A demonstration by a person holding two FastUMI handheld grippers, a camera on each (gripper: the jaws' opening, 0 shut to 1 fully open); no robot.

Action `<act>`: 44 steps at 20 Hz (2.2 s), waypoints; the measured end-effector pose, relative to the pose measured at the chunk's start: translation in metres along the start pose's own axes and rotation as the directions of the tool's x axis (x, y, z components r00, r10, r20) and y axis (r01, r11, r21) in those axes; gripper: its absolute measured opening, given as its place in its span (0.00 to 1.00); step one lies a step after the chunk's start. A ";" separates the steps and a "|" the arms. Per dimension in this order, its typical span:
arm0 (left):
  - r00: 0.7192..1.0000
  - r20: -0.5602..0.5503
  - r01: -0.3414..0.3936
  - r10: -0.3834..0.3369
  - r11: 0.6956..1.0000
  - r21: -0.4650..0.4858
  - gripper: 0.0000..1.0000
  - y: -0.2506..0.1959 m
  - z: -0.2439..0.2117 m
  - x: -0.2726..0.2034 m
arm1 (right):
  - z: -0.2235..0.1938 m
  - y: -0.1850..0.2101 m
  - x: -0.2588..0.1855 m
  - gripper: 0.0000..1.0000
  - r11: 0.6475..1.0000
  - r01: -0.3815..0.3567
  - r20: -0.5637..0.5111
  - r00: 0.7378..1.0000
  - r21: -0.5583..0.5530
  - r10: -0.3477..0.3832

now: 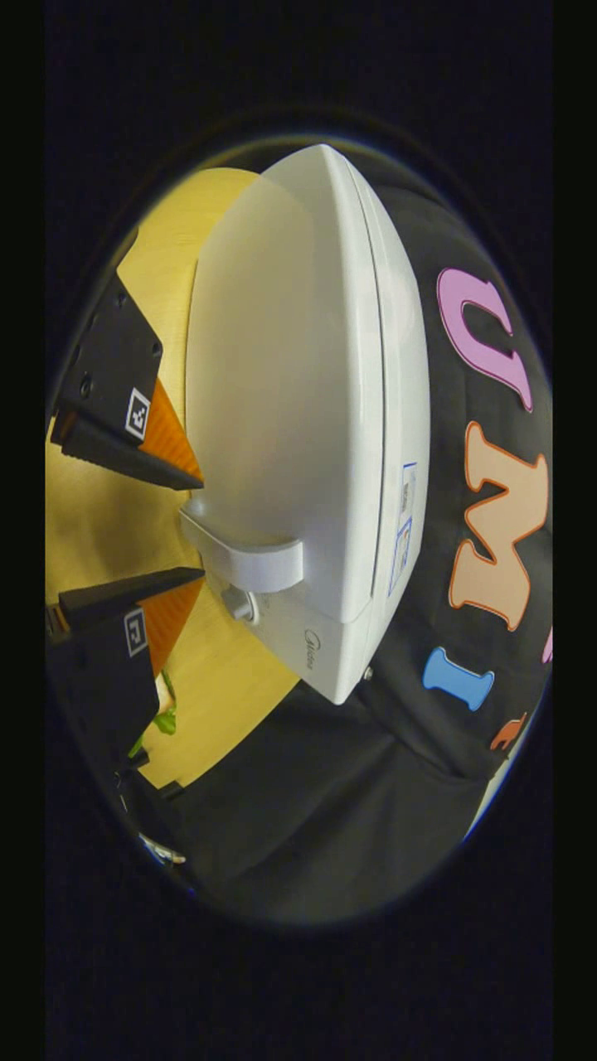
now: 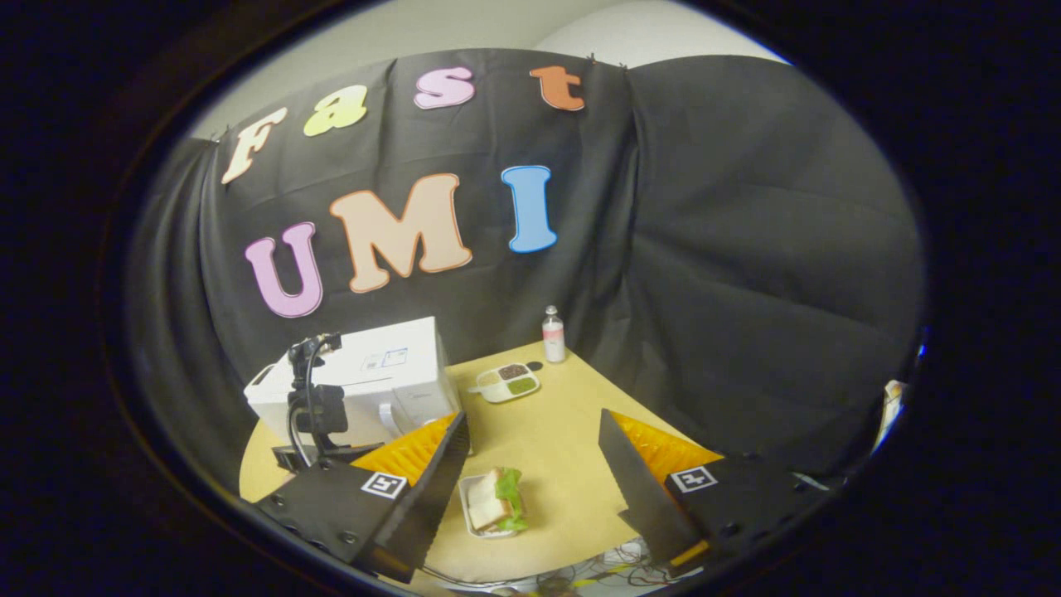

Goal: Open the microwave oven with the left hand, put the food in, and close the microwave oven.

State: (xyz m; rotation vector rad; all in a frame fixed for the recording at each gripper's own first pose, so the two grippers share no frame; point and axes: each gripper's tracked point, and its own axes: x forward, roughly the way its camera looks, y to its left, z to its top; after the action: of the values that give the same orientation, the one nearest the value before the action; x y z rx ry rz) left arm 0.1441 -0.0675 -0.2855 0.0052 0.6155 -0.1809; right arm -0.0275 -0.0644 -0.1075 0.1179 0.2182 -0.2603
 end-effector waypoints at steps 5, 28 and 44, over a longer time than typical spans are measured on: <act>0.999 -0.034 -0.014 0.015 1.000 0.028 0.59 -0.009 -0.004 0.020 | -0.003 -0.005 0.004 0.99 1.000 0.005 -0.019 1.000 0.003 -0.005; 0.991 -0.058 -0.118 0.121 0.991 0.058 0.10 0.001 -0.007 0.034 | -0.015 0.008 0.005 0.99 0.999 -0.052 -0.047 0.998 0.001 0.052; 0.993 0.068 -0.100 0.097 0.994 0.041 0.02 -0.007 -0.028 0.002 | -0.034 -0.022 -0.026 0.99 1.000 -0.006 -0.088 0.996 0.004 0.006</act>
State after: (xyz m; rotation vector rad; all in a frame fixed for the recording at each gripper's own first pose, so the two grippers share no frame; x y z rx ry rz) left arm 0.1283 -0.0728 -0.3095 0.0719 0.5445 -0.0986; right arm -0.0643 -0.0746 -0.1368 0.1344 0.3050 -0.2501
